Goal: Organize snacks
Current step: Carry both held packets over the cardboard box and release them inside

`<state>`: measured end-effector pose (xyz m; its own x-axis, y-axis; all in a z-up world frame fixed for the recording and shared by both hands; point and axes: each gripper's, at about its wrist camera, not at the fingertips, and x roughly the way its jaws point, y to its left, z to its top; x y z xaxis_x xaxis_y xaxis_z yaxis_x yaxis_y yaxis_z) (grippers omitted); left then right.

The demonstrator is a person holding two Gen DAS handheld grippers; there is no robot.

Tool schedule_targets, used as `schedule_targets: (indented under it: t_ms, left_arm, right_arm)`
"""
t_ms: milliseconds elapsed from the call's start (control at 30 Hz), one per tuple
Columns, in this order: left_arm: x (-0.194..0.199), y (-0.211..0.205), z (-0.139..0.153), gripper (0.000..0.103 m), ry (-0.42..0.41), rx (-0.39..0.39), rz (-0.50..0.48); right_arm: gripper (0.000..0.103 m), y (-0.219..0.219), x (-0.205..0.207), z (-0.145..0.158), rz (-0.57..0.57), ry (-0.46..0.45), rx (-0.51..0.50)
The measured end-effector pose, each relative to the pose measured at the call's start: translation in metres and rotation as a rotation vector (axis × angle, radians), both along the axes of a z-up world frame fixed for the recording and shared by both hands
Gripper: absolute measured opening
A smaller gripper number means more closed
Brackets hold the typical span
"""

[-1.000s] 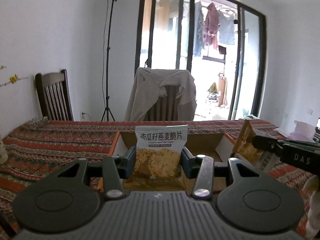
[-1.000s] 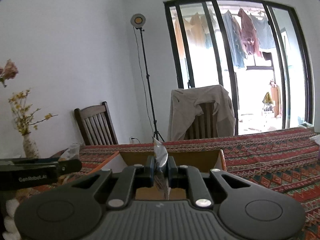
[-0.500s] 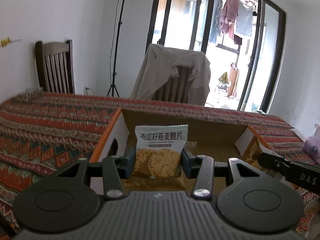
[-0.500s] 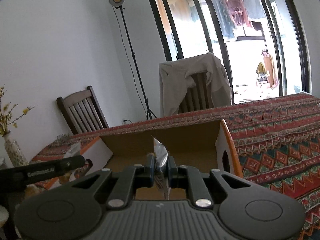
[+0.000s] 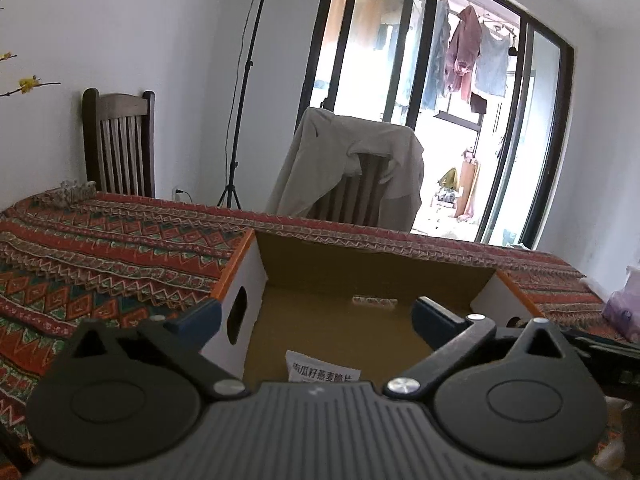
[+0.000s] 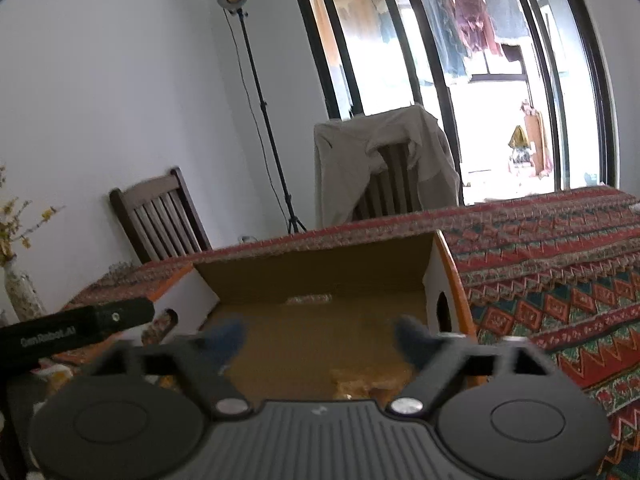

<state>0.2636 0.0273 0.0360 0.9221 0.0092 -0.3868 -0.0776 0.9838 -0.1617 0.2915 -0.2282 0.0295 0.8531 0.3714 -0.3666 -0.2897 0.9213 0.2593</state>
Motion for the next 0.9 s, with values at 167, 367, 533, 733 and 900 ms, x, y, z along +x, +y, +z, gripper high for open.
schedule_targets:
  t_ms: [167,367,533,733,900]
  left_arm:
    - [-0.005,-0.003,0.015,0.103,-0.019,-0.013,0.009]
    - [-0.024,-0.004,0.037,0.103,-0.067,-0.007,0.056]
    - [-0.042,-0.001,0.049,0.103,-0.078,-0.011,0.055]
    - [-0.069,0.005,0.058,0.103,-0.085,-0.004,0.051]
    - [-0.097,0.011,0.059,0.103,-0.088,0.005,0.045]
  right_arm:
    - [0.103,0.0,-0.004,0.008,0.011,-0.029,0.003]
    - [0.103,-0.001,-0.009,0.02,-0.015,-0.066,0.01]
    - [0.103,0.002,-0.019,0.034,-0.028,-0.088,-0.013]
    - [0.103,0.0,-0.05,0.054,-0.017,-0.145,-0.035]
    - [0.103,-0.002,-0.08,0.059,0.004,-0.163,-0.061]
